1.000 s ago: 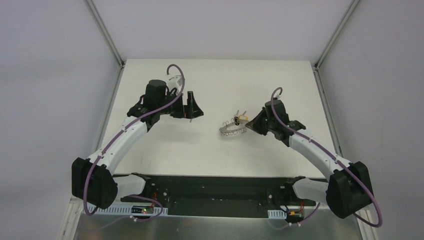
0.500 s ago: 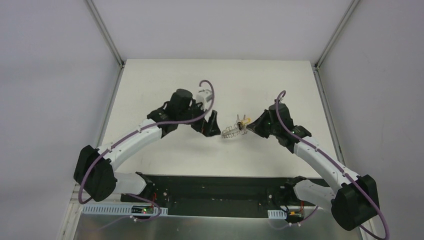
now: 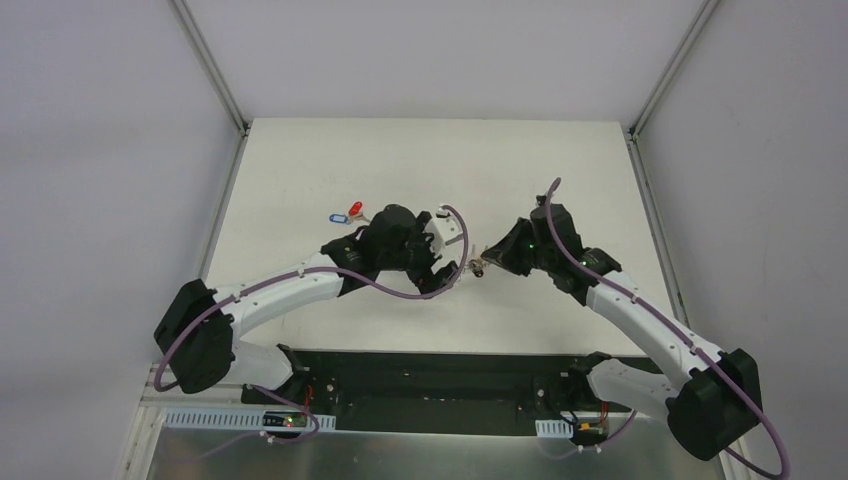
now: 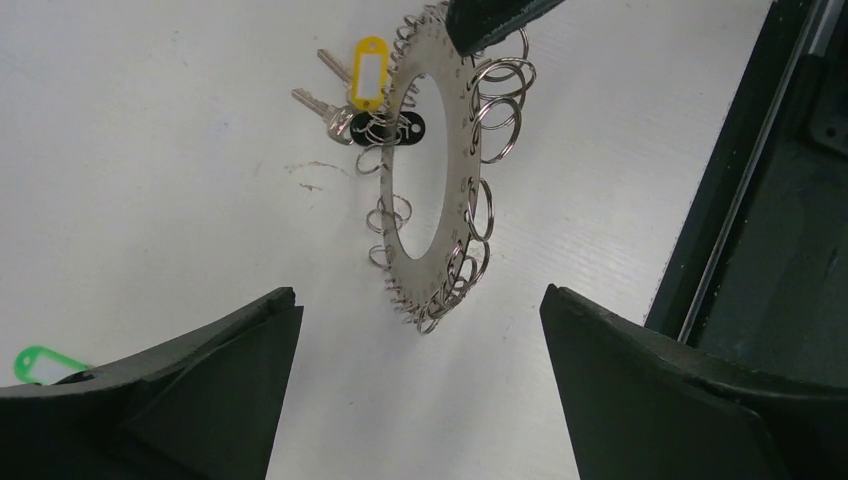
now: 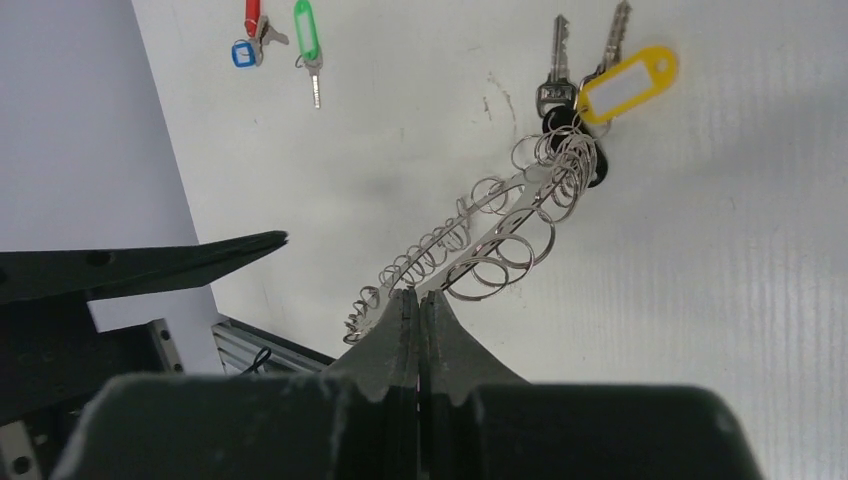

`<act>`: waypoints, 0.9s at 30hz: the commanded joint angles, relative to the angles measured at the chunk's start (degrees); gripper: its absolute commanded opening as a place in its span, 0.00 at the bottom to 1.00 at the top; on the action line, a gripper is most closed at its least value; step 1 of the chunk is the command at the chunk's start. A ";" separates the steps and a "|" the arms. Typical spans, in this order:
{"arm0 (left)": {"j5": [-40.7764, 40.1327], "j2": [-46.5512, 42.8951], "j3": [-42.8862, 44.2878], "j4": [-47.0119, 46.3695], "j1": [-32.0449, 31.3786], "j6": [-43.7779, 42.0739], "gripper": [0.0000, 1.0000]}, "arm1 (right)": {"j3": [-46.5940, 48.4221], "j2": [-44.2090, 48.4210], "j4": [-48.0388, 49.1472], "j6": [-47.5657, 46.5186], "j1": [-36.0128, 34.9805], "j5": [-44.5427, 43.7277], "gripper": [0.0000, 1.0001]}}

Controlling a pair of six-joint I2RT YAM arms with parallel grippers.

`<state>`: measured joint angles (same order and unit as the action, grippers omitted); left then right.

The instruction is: Remove the keys from the keyring

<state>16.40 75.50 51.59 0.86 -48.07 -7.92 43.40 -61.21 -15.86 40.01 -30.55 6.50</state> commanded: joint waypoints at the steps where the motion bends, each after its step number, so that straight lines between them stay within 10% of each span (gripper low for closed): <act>1: -0.52 2.66 2.48 -3.05 -0.99 -5.93 0.92 | 3.80 0.90 1.00 1.39 -1.51 1.06 0.00; 11: 3.64 5.46 4.71 -2.92 -1.07 -6.47 0.56 | 6.81 0.33 -0.14 3.17 -4.10 1.06 0.00; 18: 4.22 2.60 6.12 -1.07 -1.07 -6.47 0.00 | 5.57 4.87 -0.29 4.76 -4.82 0.11 0.00; 27: 0.40 -4.66 4.63 1.09 -1.08 -7.16 0.00 | 7.04 7.79 -2.46 3.12 -4.80 -2.17 0.19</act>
<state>20.47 75.68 55.48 2.83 -49.58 -14.24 47.75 -55.20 -16.73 43.72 -35.38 5.43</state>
